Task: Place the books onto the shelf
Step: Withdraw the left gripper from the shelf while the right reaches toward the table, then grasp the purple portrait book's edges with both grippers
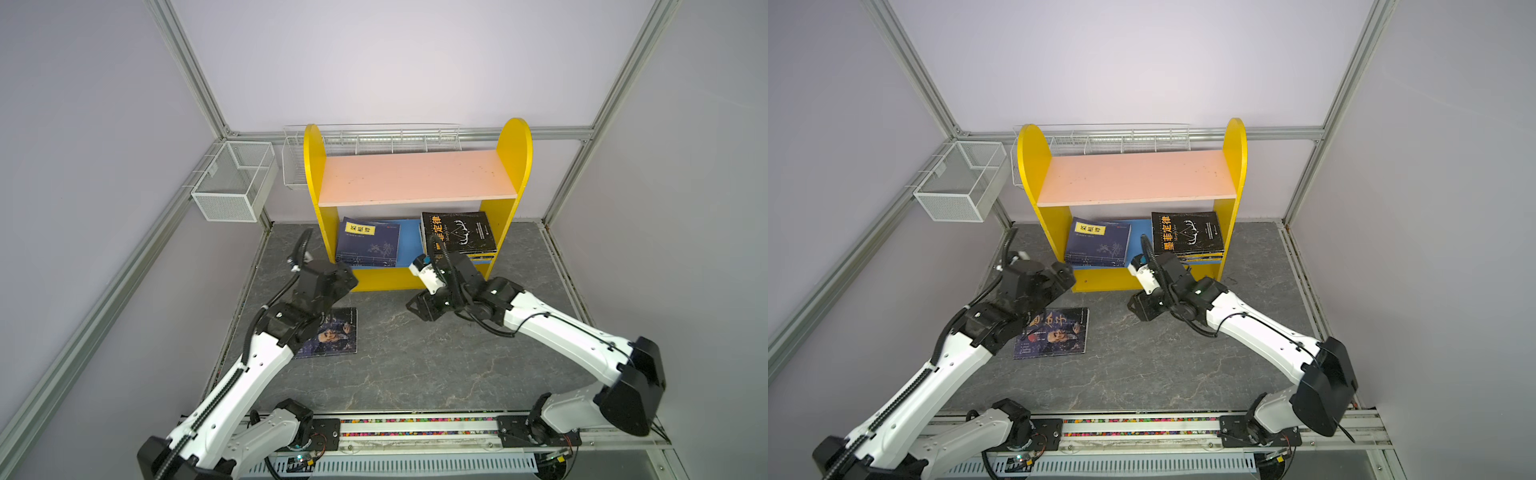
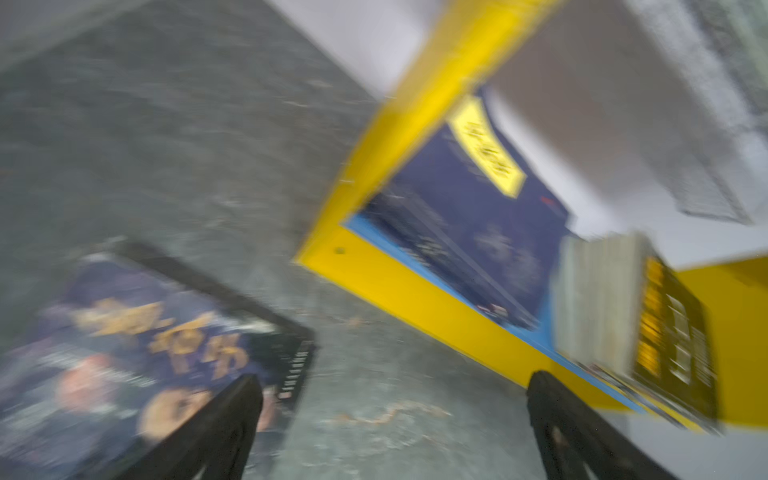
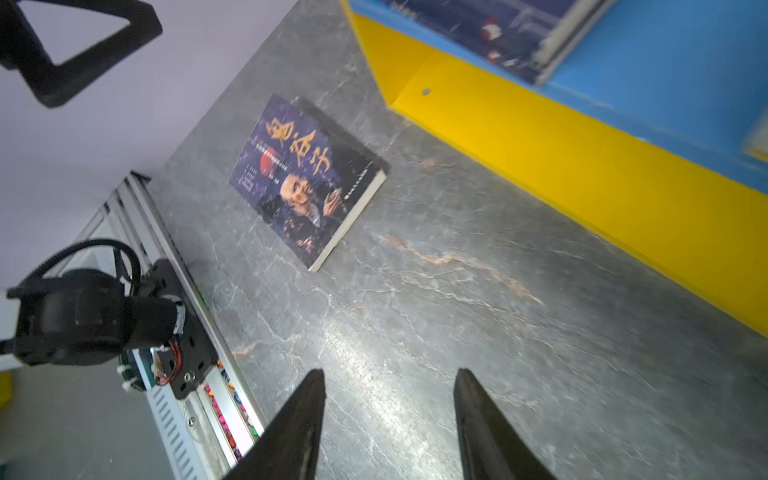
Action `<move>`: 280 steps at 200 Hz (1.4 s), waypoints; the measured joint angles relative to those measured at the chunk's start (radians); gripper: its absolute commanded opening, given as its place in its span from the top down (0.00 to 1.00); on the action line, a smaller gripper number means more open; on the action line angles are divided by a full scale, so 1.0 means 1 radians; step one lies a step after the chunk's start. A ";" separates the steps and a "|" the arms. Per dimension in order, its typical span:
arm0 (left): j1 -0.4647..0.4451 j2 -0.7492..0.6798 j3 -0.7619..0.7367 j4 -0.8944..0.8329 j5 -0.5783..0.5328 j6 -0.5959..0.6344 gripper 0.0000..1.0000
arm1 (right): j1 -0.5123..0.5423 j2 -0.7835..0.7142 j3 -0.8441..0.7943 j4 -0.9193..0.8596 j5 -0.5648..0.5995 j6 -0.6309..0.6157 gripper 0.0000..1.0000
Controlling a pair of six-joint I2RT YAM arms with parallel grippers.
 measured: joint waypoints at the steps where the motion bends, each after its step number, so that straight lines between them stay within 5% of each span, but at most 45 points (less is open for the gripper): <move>1: 0.018 -0.006 -0.010 -0.006 0.003 -0.001 0.00 | 0.003 0.005 0.003 0.000 0.000 -0.002 0.47; 23: 0.293 -0.056 -0.158 -0.087 0.088 0.029 0.00 | 0.022 0.054 0.022 -0.005 -0.004 -0.029 0.46; 43: 0.428 -0.019 -0.253 -0.121 0.146 0.076 0.00 | 0.022 0.058 0.024 -0.018 0.001 -0.046 0.46; 97: 0.455 0.288 -0.274 -0.076 0.195 0.154 0.00 | 0.022 0.058 0.025 -0.031 0.024 -0.070 0.46; 130: 0.454 0.347 -0.273 -0.009 0.233 0.194 0.02 | 0.013 0.058 0.023 -0.032 0.023 -0.072 0.46; 154: 0.399 0.344 -0.291 0.056 0.274 0.205 0.02 | -0.021 0.058 0.003 -0.028 -0.010 -0.068 0.45; 232: -0.067 0.277 -0.369 0.232 0.400 0.059 0.03 | -0.139 0.150 -0.066 -0.018 -0.084 0.001 0.45; 280: -0.105 0.164 -0.369 0.198 0.348 -0.034 0.02 | -0.147 0.273 -0.061 0.021 -0.082 0.060 0.45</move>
